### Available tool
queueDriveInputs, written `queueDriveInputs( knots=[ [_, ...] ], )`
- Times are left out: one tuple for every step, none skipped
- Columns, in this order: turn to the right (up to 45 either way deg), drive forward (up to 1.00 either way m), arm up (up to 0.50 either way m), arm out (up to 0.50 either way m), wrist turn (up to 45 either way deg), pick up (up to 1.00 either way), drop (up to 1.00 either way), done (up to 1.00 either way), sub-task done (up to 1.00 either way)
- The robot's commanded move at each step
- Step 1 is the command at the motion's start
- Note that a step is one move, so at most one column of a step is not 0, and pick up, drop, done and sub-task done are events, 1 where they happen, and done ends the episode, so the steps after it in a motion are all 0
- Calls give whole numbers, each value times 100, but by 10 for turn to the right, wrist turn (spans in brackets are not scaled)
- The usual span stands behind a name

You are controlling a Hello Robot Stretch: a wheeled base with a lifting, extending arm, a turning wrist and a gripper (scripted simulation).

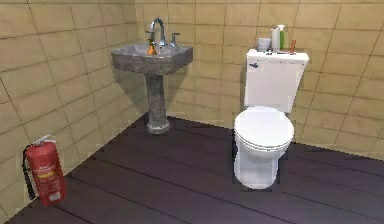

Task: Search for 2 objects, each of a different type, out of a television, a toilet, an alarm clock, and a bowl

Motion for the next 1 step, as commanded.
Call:
queueDriveInputs(
  knots=[
    [0, 75, 0, 0, 0, 0, 0, 0, 0]
  ],
)
